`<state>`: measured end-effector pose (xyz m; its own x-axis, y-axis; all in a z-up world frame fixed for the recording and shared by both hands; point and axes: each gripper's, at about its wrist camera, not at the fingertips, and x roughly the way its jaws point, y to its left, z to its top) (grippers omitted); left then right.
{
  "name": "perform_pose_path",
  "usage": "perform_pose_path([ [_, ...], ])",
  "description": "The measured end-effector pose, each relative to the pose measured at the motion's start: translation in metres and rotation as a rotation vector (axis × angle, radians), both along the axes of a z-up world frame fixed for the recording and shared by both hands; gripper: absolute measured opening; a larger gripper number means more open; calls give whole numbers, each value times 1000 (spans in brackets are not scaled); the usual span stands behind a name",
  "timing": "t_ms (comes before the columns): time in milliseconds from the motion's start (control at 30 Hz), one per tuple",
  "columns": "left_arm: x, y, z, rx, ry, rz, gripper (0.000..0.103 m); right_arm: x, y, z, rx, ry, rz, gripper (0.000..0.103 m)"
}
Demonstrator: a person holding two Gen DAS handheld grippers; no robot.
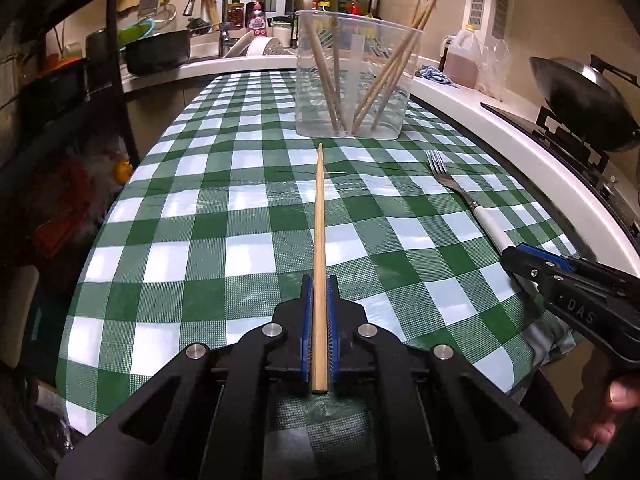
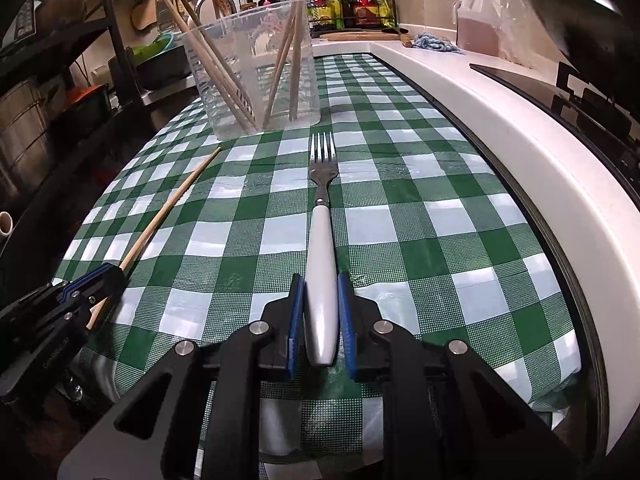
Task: Organize utensils
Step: 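Close the left tool on the loose chopstick while the right tool holds the fork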
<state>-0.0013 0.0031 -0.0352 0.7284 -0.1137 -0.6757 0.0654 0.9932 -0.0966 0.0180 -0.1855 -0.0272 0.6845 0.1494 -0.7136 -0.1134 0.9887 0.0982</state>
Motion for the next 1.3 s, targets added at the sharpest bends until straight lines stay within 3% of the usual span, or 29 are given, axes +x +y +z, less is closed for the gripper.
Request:
perform_pose_path([
  [467, 0, -7, -3, 47, -5, 20, 7, 3, 1, 0, -15, -3, 32, 18],
  [1300, -4, -6, 1, 62, -39, 30, 7, 0, -3, 6, -17, -8, 6, 18],
])
